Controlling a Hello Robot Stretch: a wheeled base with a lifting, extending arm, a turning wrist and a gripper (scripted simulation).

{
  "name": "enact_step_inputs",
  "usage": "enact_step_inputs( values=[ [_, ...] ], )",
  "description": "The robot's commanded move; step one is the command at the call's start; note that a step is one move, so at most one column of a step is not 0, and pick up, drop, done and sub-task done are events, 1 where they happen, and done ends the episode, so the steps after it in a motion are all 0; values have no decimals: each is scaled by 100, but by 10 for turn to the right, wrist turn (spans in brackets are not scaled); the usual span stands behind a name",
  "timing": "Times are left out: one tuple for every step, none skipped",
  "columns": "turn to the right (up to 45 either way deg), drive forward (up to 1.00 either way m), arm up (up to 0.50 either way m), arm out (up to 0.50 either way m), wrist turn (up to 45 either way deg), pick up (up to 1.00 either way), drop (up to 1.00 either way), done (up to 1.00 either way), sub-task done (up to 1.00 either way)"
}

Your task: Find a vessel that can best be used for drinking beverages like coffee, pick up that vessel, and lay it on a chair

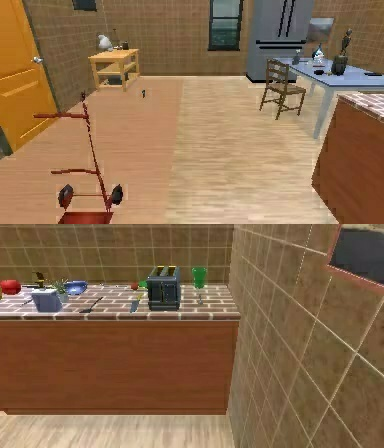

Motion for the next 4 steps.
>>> enact_step_inputs(
  values=[
    [90,0,0,0,0,0,0,0,0],
    [0,30,0,0,0,0,0,0,0],
    [60,0,0,0,0,0,0,0,0],
    [0,100,0,0,0,0,0,0,0]
  ],
)
